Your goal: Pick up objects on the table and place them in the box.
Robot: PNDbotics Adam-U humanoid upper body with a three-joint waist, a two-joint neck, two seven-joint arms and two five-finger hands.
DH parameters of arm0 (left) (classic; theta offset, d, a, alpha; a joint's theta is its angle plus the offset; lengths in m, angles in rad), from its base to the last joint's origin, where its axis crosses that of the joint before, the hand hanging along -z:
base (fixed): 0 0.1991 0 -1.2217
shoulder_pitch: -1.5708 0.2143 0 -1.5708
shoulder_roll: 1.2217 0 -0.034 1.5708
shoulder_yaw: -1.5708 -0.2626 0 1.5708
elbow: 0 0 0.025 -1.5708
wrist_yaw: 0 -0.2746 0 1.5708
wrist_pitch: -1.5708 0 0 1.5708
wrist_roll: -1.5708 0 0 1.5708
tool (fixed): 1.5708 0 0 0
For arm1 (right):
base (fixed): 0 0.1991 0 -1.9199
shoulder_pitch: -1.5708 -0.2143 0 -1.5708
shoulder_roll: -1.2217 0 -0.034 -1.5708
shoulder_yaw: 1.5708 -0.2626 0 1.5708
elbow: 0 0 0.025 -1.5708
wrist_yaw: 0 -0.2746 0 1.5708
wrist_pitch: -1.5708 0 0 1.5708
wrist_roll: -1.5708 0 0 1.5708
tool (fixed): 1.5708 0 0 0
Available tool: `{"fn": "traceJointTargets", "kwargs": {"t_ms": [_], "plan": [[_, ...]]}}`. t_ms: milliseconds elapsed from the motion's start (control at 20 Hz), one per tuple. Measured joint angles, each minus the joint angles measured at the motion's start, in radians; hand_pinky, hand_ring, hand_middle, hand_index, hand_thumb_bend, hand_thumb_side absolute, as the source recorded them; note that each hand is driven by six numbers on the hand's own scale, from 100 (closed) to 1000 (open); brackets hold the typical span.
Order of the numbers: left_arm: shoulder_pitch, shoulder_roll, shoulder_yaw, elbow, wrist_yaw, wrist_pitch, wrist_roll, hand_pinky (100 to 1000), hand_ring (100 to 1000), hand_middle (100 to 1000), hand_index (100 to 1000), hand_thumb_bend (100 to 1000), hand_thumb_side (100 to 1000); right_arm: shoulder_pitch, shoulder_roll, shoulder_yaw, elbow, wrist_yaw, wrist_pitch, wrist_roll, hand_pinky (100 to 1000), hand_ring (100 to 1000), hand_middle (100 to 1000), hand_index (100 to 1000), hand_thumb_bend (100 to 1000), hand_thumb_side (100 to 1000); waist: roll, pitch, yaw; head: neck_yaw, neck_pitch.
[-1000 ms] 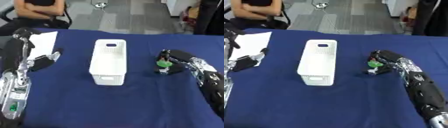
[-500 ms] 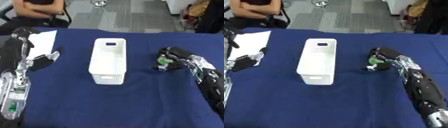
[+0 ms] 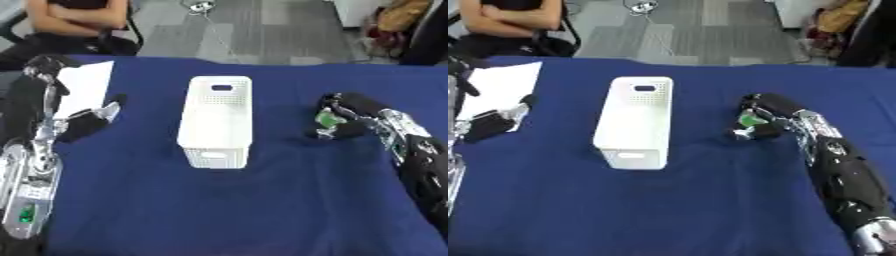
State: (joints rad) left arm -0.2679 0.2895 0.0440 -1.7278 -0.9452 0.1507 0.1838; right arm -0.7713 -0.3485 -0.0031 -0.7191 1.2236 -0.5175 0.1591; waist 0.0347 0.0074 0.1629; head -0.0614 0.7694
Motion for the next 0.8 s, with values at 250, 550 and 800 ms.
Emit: {"fn": "traceJointTargets", "kwargs": {"t_ms": [250,550,800], "plan": [[0.000,0.000,0.000,0.000,0.003,-0.001,-0.001,100,455,686,731,510,447,0.000,-0.004,-0.019,0.009,-0.010,0.027,0.009,362,593,742,769,678,1000,0.000,0.000,0.000,0.000,0.000],[0.000,0.000,0.000,0.000,0.003,-0.001,-0.002,100,455,687,731,510,448,0.001,-0.017,-0.031,0.028,-0.011,0.054,0.024,234,470,630,706,707,948,0.000,0.002,0.000,0.000,0.000],[0.000,0.000,0.000,-0.001,0.003,-0.002,-0.003,100,455,687,731,510,448,0.002,-0.018,-0.037,0.039,0.001,0.077,0.025,179,416,580,681,709,892,0.000,0.002,-0.001,0.000,0.000]]}}
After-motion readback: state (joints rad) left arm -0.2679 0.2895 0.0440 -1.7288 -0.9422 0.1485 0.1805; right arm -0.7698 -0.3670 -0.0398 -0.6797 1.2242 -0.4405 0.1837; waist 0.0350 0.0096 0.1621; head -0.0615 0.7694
